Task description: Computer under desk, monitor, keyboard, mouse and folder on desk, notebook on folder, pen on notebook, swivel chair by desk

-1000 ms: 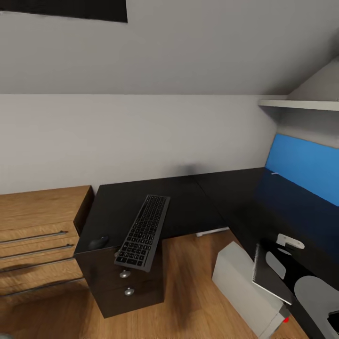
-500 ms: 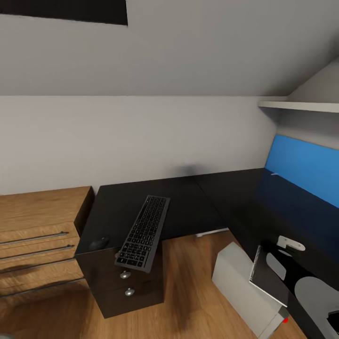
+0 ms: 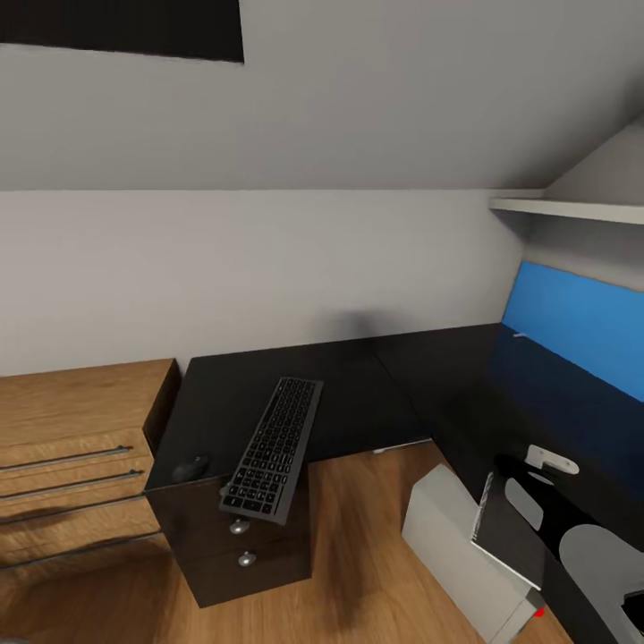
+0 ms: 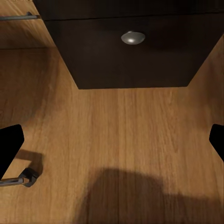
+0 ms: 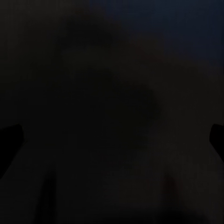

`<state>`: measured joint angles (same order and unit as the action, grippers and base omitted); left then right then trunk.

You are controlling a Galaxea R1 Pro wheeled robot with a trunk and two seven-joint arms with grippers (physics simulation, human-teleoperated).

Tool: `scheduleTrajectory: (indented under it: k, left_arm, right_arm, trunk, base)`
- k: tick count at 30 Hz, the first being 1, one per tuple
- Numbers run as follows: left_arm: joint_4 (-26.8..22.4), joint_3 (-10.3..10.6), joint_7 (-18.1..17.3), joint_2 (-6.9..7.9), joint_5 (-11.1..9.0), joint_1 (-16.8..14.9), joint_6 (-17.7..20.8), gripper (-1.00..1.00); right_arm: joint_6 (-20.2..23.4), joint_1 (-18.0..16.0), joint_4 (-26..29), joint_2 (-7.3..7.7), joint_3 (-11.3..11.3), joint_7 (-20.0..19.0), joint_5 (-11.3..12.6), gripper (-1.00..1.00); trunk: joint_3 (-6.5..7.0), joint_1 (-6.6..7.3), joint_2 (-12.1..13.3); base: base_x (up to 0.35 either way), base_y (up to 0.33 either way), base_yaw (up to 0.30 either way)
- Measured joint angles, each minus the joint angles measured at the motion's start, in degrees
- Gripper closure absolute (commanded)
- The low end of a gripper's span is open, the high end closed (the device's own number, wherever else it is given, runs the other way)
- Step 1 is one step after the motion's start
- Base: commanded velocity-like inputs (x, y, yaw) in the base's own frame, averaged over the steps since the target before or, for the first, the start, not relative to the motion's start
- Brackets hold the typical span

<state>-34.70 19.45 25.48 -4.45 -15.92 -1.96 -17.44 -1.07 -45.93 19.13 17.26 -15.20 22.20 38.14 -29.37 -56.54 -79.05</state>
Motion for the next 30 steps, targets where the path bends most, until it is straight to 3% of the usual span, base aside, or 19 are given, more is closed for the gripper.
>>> scheduleTrajectory:
  k: [11, 16, 18, 20, 21, 24, 26, 29, 30]
  left_arm:
    - [0.14, 0.00, 0.08, 0.00, 0.00, 0.00, 0.11, -1.00]
    - [0.13, 0.02, 0.09, 0.00, 0.00, 0.00, 0.11, -1.00]
    - [0.14, 0.03, 0.09, 0.00, 0.00, 0.00, 0.11, -1.00]
    - [0.14, 0.02, 0.09, 0.00, 0.00, 0.00, 0.11, -1.00]
    - [0.14, 0.04, 0.09, -0.02, 0.01, 0.00, 0.11, -1.00]
    - [0.14, 0.08, 0.09, -0.06, 0.01, 0.00, 0.11, -1.00]
    - [0.14, 0.14, 0.08, -0.08, 0.00, 0.00, 0.11, -1.00]
    - [0.15, 0.27, 0.10, -0.12, 0.04, 0.00, 0.11, -1.00]
    - [0.15, 1.33, 0.26, -0.31, 0.09, 0.00, 0.05, -1.00]
  right_arm:
    - [0.26, 0.09, 5.43, 0.03, -0.06, 0.61, 0.12, -1.00]
    - [2.16, 1.62, 16.01, 0.11, -0.08, 8.70, 0.17, -1.00]
    - [5.48, 5.21, 24.80, 0.14, -0.23, 13.81, 0.39, -1.00]
    - [7.53, 7.80, 30.18, 0.18, -0.27, 16.04, 0.37, -1.00]
    - [10.36, 11.60, 38.00, 0.17, -0.32, 18.65, 0.35, -1.00]
    - [12.86, 15.96, 46.79, 0.12, -0.42, 21.40, 0.34, -1.00]
    - [13.95, 18.12, 50.76, 0.03, -0.59, 22.74, 0.47, -1.00]
    - [14.28, 19.01, 51.91, -0.15, -0.82, 23.13, 0.47, -1.00]
    - [14.28, 19.48, 52.02, -1.43, -1.05, 23.38, 0.52, -1.00]
  trunk:
    - [1.98, 2.42, 4.41]
    - [2.88, 3.52, 6.42]
    - [3.23, 3.96, 7.22]
    - [3.59, 4.40, 8.03]
    - [3.77, 4.62, 8.42]
    - [4.31, 5.28, 9.63]
    - [4.67, 5.71, 10.43]
    - [5.21, 6.37, 11.64]
    - [5.39, 6.59, 12.04]
  base:
    - [0.000, 0.000, 0.000]
    - [0.000, 0.000, 0.000]
    - [0.000, 0.000, 0.000]
    - [0.000, 0.000, 0.000]
    - [0.000, 0.000, 0.000]
    - [0.000, 0.000, 0.000]
    - [0.000, 0.000, 0.000]
    - [0.000, 0.000, 0.000]
    - [0.000, 0.000, 0.000]
